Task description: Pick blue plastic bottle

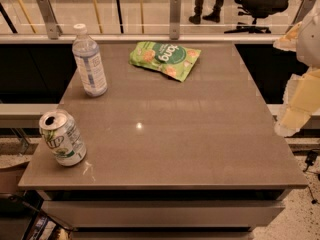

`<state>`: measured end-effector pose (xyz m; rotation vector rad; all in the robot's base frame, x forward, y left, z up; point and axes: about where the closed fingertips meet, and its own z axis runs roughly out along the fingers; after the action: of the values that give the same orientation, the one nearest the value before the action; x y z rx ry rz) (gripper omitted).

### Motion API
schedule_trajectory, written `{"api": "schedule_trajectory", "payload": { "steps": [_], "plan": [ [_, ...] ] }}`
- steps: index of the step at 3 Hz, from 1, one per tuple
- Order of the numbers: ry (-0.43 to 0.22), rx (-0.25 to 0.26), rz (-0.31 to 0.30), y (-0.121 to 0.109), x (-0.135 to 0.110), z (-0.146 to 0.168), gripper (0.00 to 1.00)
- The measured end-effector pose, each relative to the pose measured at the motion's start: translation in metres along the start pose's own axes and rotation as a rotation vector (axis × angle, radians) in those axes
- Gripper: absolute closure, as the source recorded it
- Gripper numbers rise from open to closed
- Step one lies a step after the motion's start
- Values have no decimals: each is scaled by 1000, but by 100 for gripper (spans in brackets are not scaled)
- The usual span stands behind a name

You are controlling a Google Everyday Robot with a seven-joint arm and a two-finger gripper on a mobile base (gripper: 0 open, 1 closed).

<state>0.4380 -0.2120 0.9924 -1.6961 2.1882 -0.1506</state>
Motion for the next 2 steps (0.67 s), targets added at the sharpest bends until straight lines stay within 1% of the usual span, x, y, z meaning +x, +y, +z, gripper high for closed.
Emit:
{"api": "schedule_trajectory", "payload": {
  "steps": [1, 2],
  "plan": [
    [-7, 6, 5, -1, -2, -1, 0],
    [-74, 46, 55, -12, -8, -3, 0]
  ]
}}
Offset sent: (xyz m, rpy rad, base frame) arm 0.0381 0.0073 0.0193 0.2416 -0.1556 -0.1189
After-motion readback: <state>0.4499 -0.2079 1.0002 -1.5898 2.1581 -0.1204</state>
